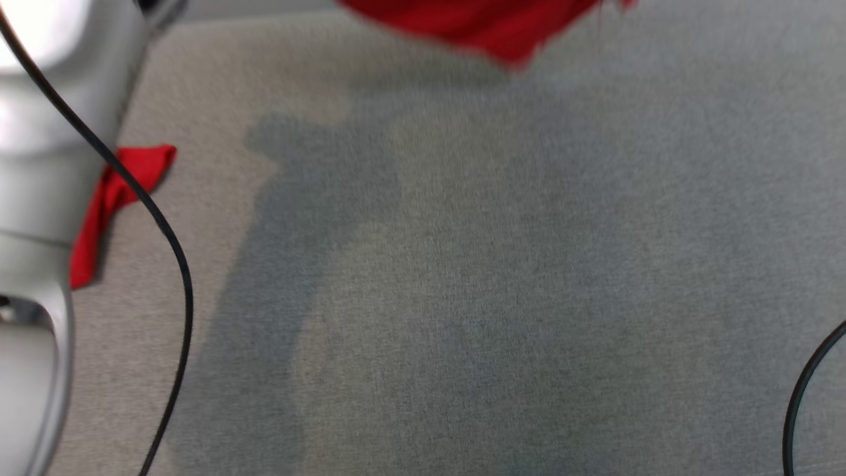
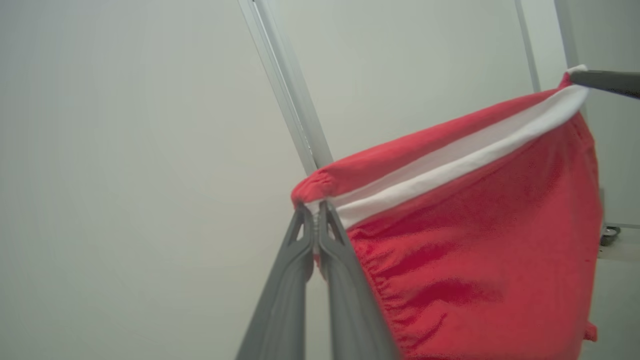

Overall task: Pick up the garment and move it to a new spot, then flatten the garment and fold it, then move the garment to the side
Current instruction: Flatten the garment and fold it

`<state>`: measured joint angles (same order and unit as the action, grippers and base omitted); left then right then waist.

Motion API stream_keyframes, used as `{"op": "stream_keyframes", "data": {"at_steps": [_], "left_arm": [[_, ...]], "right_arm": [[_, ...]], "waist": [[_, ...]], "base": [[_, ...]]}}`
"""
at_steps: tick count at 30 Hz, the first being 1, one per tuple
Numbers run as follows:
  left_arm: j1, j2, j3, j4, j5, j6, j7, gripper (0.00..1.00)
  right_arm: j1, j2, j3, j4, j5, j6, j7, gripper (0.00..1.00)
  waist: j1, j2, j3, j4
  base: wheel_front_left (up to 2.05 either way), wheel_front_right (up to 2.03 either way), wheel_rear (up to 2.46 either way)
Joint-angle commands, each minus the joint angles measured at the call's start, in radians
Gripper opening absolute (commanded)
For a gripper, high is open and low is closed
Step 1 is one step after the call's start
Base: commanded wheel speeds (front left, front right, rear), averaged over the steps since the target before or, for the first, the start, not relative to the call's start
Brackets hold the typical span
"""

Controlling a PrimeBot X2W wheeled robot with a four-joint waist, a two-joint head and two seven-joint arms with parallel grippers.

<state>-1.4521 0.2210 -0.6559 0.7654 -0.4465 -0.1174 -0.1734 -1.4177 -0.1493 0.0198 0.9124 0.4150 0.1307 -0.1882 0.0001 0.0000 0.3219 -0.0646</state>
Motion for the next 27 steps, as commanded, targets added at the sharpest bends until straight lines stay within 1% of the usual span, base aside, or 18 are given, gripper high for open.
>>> {"op": "stream_keyframes", "data": {"at_steps": [1, 3, 5, 8, 9, 12, 14, 15, 17, 21, 23, 25, 27], "left_arm": [[-0.065, -0.003, 0.012, 0.035, 0.020, 0.024, -0.035, 0.00], [-0.134, -0.016, 0.014, 0.072, 0.054, 0.049, -0.072, 0.00], [-0.181, -0.027, 0.017, 0.093, 0.082, 0.068, -0.087, 0.00], [-0.213, -0.035, 0.041, 0.055, 0.120, 0.088, -0.091, 0.00], [-0.170, -0.043, 0.061, 0.038, 0.126, 0.080, -0.091, 0.00], [-0.120, -0.054, 0.088, 0.019, 0.140, 0.067, -0.091, 0.00], [-0.052, -0.066, 0.112, 0.027, 0.154, 0.060, -0.091, 0.00], [-0.052, -0.066, 0.112, 0.027, 0.154, 0.060, -0.091, 0.00], [0.003, -0.072, 0.112, 0.043, 0.164, 0.044, -0.091, 0.00], [0.092, -0.087, 0.118, 0.067, 0.175, 0.019, -0.092, 0.00], [0.158, -0.098, 0.129, 0.085, 0.170, 0.005, -0.092, 0.00], [0.176, -0.101, 0.131, 0.084, 0.173, 0.003, -0.092, 0.00], [0.235, -0.113, 0.130, 0.081, 0.188, -0.003, -0.092, 0.00]], "right_arm": [[-0.042, 0.010, -0.001, 0.022, 0.007, 0.000, -0.033, 0.00], [-0.099, 0.013, -0.008, 0.038, 0.005, 0.000, -0.065, 0.00], [-0.131, 0.021, -0.009, 0.040, -0.006, 0.000, -0.076, 0.00], [-0.133, 0.033, -0.039, -0.026, -0.026, 0.000, -0.078, 0.00], [-0.092, 0.052, -0.046, -0.039, -0.033, 0.000, -0.077, 0.00], [-0.047, 0.066, -0.059, -0.044, -0.016, 0.000, -0.078, 0.00], [0.016, 0.079, -0.041, -0.033, 0.008, 0.000, -0.078, 0.00], [0.016, 0.079, -0.041, -0.033, 0.008, 0.000, -0.078, 0.00], [0.059, 0.083, -0.020, -0.017, 0.029, 0.000, -0.078, 0.00], [0.134, 0.073, 0.020, 0.007, 0.065, 0.000, -0.078, 0.00], [0.184, 0.062, 0.045, 0.032, 0.096, 0.000, -0.078, 0.00], [0.198, 0.058, 0.058, 0.048, 0.105, 0.000, -0.078, 0.00], [0.225, 0.035, 0.108, 0.095, 0.123, 0.000, -0.078, 0.00]], "waist": [[-0.0001, 0.0000, 0.116, -0.038], [-0.0001, 0.0000, 0.151, -0.044], [-0.0001, 0.0000, 0.182, -0.050], [-0.0001, 0.0000, 0.230, -0.055], [-0.0001, 0.0000, 0.254, -0.057], [-0.0001, 0.0000, 0.287, -0.053], [-0.0001, 0.0000, 0.311, -0.044], [-0.0001, 0.0000, 0.311, -0.044], [-0.0001, 0.0000, 0.318, -0.038], [-0.0001, 0.0000, 0.309, -0.022], [-0.0001, 0.0000, 0.286, -0.010], [-0.0001, 0.0000, 0.278, -0.007], [-0.0001, 0.0000, 0.253, 0.008]], "base": [[0.00, 0.00, 0.00], [0.00, 0.00, 0.00], [0.00, 0.00, 0.00], [0.00, 0.00, 0.00], [0.00, 0.00, 0.00], [0.00, 0.00, 0.00], [0.00, 0.00, 0.00], [0.00, 0.00, 0.00], [0.00, 0.00, 0.00], [0.00, 0.00, 0.00], [0.00, 0.00, 0.00], [0.00, 0.00, 0.00], [0.00, 0.00, 0.00]]}}
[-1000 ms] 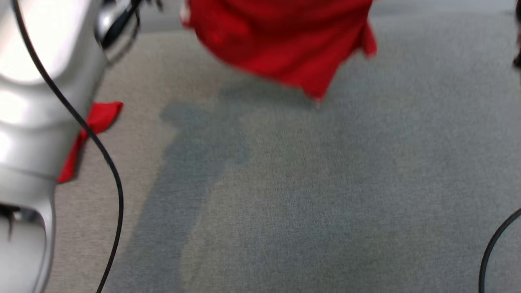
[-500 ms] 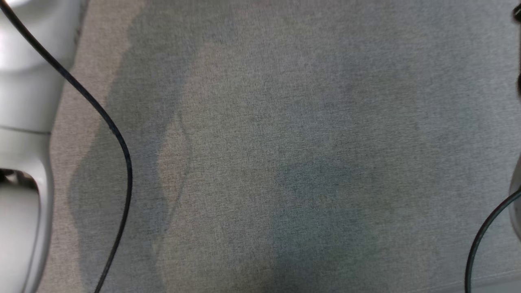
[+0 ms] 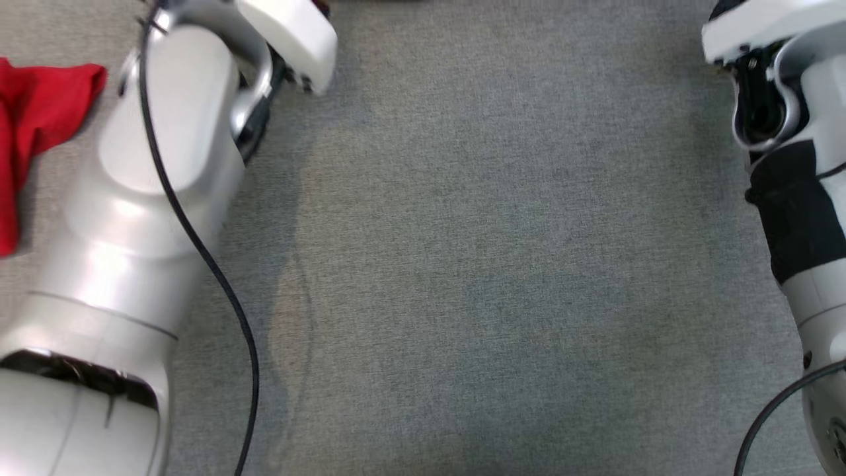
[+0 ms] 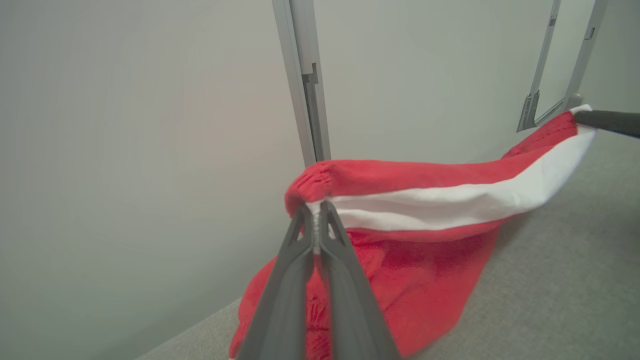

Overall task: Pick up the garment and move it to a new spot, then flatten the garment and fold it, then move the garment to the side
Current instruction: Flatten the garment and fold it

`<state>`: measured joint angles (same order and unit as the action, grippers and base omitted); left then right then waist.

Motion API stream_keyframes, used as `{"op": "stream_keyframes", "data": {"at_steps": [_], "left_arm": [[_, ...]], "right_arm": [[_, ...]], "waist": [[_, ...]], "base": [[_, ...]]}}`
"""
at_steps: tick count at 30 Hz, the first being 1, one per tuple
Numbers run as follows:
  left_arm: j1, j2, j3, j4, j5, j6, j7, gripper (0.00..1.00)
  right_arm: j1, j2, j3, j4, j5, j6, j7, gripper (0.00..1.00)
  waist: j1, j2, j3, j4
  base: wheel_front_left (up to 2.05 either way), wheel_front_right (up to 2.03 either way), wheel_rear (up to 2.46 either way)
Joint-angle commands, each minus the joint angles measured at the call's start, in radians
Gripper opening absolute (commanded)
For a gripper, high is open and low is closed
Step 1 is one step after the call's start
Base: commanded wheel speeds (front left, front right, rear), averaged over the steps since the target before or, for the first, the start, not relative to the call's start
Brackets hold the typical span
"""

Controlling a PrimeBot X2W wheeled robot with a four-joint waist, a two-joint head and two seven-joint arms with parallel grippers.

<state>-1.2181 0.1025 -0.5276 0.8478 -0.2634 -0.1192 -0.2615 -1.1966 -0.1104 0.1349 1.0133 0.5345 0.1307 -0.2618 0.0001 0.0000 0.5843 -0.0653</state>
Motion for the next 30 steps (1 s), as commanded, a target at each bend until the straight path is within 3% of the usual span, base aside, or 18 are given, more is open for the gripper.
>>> {"op": "stream_keyframes", "data": {"at_steps": [1, 11, 20, 22, 30], "left_arm": [[0.020, 0.002, -0.001, 0.001, 0.011, -0.003, -0.004, 0.00], [0.155, -0.031, -0.072, 0.083, 0.047, -0.011, -0.004, 0.00], [0.216, -0.043, -0.248, 0.172, 0.073, -0.012, -0.004, 0.00], [0.249, -0.046, -0.328, 0.202, 0.048, -0.012, -0.004, 0.00], [0.299, -0.038, -0.408, 0.228, -0.008, -0.012, -0.004, 0.00]], "right_arm": [[0.013, -0.011, 0.012, 0.010, 0.009, 0.000, -0.004, 0.00], [0.060, -0.065, 0.136, 0.154, 0.085, 0.000, 0.002, 0.00], [0.116, -0.100, 0.231, 0.205, 0.133, 0.000, 0.061, 0.00], [0.149, -0.130, 0.289, 0.222, 0.131, 0.000, 0.086, 0.00], [0.190, -0.159, 0.351, 0.225, 0.165, 0.000, 0.158, 0.00]], "waist": [[-0.0001, 0.0000, -0.019, 0.014], [-0.0001, 0.0000, -0.105, 0.049], [-0.0001, 0.0000, -0.175, 0.069], [-0.0001, 0.0000, -0.213, 0.068], [-0.0001, 0.0000, -0.268, 0.067]], "base": [[0.00, 0.00, 0.00], [0.00, 0.00, 0.00], [0.00, 0.00, 0.00], [0.00, 0.00, 0.00], [0.00, 0.00, 0.00]]}}
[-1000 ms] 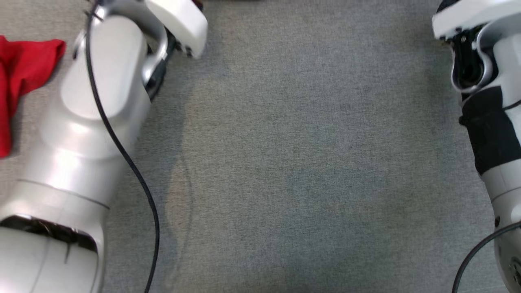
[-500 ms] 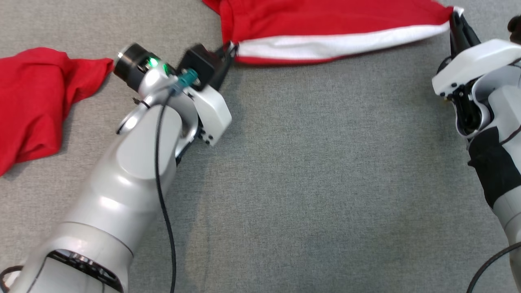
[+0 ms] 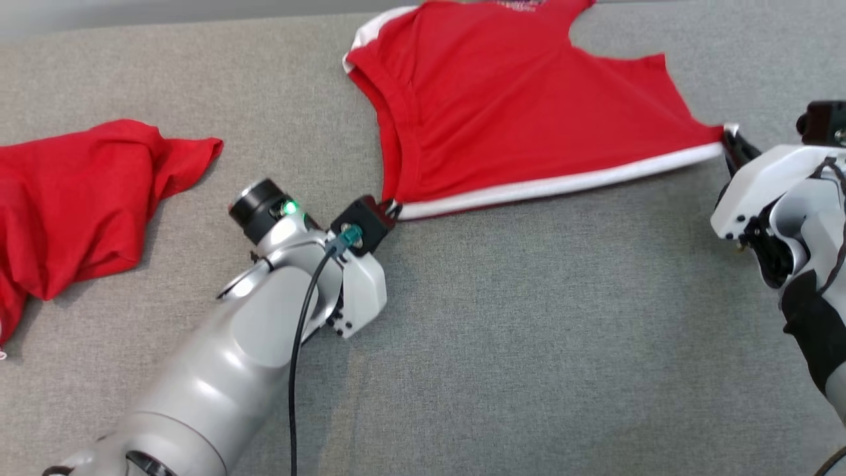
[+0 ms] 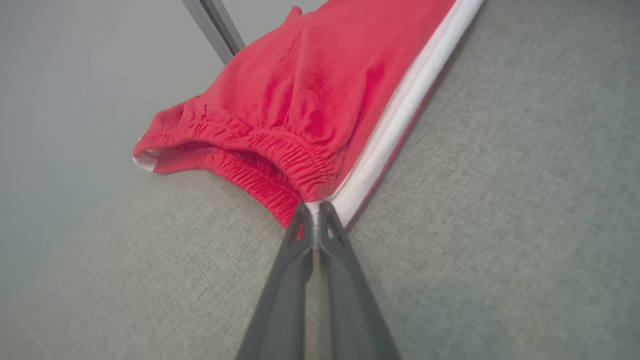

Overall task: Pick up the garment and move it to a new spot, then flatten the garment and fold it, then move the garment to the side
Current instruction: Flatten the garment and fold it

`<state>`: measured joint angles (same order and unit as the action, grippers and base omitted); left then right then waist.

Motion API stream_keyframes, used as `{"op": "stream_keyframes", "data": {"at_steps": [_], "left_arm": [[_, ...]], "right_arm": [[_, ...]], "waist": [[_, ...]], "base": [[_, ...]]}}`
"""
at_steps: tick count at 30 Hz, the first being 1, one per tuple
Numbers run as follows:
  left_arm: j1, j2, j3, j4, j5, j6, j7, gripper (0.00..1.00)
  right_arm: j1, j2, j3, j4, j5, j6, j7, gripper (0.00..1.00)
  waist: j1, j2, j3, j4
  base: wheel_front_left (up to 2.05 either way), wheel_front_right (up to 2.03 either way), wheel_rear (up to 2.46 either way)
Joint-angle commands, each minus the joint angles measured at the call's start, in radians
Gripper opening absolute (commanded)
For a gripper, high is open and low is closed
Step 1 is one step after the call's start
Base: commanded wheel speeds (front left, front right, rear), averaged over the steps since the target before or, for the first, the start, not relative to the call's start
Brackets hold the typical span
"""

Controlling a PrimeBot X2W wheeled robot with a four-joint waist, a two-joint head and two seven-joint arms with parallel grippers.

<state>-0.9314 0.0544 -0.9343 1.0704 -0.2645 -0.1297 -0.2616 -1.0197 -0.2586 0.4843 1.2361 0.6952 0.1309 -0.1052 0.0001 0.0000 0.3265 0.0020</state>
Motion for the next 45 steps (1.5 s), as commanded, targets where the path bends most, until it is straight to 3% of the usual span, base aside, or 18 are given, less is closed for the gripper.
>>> {"op": "stream_keyframes", "data": {"at_steps": [1, 9, 22, 36, 45], "left_arm": [[0.021, 0.010, -0.015, 0.014, -0.016, -0.001, -0.003, 0.00], [0.095, 0.011, -0.140, 0.059, -0.132, -0.001, -0.001, 0.00], [0.210, 0.063, -0.312, -0.053, -0.378, -0.001, 0.014, 0.00], [0.379, 0.202, -0.341, -0.310, -0.570, 0.000, 0.071, 0.00], [0.507, 0.283, -0.342, -0.569, -0.554, 0.000, 0.214, 0.00]], "right_arm": [[0.020, -0.016, 0.011, -0.001, 0.011, 0.000, 0.016, 0.00], [0.093, -0.062, 0.088, -0.030, 0.072, -0.001, 0.162, 0.00], [0.242, -0.167, 0.162, -0.157, 0.261, -0.001, 0.410, 0.00], [0.401, -0.346, 0.238, -0.367, 0.454, -0.001, 0.647, 0.00], [0.536, -0.493, 0.290, -0.548, 0.523, -0.001, 0.747, 0.00]], "waist": [[-0.0001, 0.0000, -0.020, -0.001], [-0.0001, 0.0000, -0.111, -0.002], [-0.0001, 0.0000, -0.253, 0.000], [-0.0001, 0.0000, -0.356, -0.014], [-0.0001, 0.0000, -0.389, -0.007]], "base": [[0.00, 0.00, 0.00], [0.00, 0.00, 0.00], [0.00, 0.00, 0.00], [0.00, 0.00, 0.00], [0.00, 0.00, 0.00]]}}
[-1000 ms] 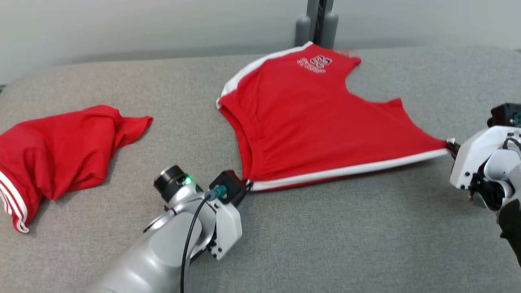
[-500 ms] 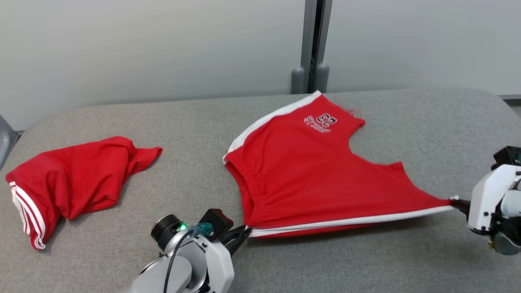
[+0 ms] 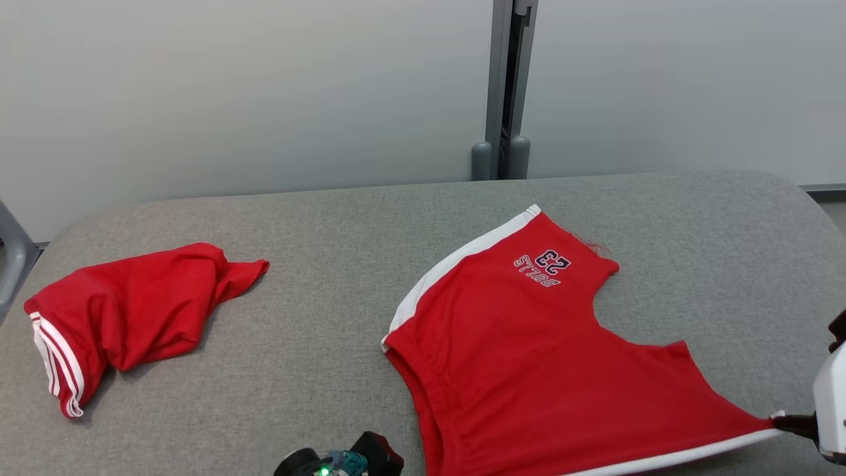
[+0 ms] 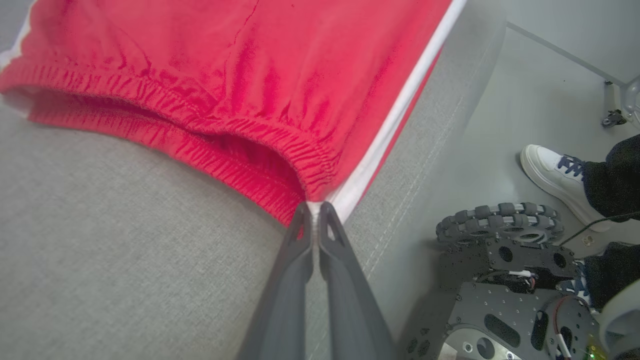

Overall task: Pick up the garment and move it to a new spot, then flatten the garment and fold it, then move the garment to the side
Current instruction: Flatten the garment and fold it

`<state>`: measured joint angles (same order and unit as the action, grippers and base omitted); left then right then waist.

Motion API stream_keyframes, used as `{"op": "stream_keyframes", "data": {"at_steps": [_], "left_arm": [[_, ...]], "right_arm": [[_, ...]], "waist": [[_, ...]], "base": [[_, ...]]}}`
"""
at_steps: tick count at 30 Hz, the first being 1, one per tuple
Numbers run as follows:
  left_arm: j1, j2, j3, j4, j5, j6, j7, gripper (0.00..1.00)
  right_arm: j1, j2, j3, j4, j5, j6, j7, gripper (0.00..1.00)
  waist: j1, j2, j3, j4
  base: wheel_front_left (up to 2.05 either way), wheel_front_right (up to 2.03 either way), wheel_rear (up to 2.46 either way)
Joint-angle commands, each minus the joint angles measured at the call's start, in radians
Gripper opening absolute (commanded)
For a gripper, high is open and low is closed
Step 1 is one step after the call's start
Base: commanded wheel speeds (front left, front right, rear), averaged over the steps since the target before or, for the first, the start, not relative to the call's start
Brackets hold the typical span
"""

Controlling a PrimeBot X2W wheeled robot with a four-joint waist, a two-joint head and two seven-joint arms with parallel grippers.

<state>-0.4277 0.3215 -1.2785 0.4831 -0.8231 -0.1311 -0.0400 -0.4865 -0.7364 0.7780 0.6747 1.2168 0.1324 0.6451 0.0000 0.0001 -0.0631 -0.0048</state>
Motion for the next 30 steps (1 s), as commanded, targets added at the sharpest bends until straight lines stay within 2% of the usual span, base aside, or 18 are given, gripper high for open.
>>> {"op": "stream_keyframes", "data": {"at_steps": [1, 7, 14, 23, 30], "left_arm": [[0.016, 0.021, 0.002, -0.008, -0.003, 0.001, 0.015, 0.00], [0.068, 0.066, 0.002, -0.186, -0.077, 0.001, 0.128, 0.00], [0.023, 0.106, 0.002, -0.254, -0.244, 0.001, 0.090, 0.00], [-0.047, 0.146, 0.062, -0.322, -0.521, 0.000, 0.035, 0.00], [-0.105, 0.143, 0.116, -0.328, -0.664, 0.000, 0.037, 0.00]], "right_arm": [[0.015, -0.027, -0.001, -0.005, 0.008, -0.003, 0.006, 0.00], [0.073, -0.088, -0.002, -0.118, 0.043, -0.003, 0.058, 0.00], [0.060, -0.100, -0.044, -0.179, 0.032, -0.002, 0.023, 0.00], [-0.040, -0.046, -0.103, -0.175, -0.005, -0.002, -0.001, 0.00], [-0.150, 0.026, -0.116, -0.132, -0.063, -0.002, -0.040, 0.00]], "waist": [[0.0000, -0.0001, -0.002, -0.001], [0.0000, -0.0001, -0.011, -0.010], [0.0000, -0.0001, 0.004, -0.003], [0.0000, -0.0001, 0.039, 0.020], [0.0000, -0.0001, 0.077, 0.044]], "base": [[0.00, 0.00, 0.00], [0.00, 0.00, 0.00], [0.00, 0.00, 0.00], [0.00, 0.00, 0.00], [0.00, 0.00, 0.00]]}}
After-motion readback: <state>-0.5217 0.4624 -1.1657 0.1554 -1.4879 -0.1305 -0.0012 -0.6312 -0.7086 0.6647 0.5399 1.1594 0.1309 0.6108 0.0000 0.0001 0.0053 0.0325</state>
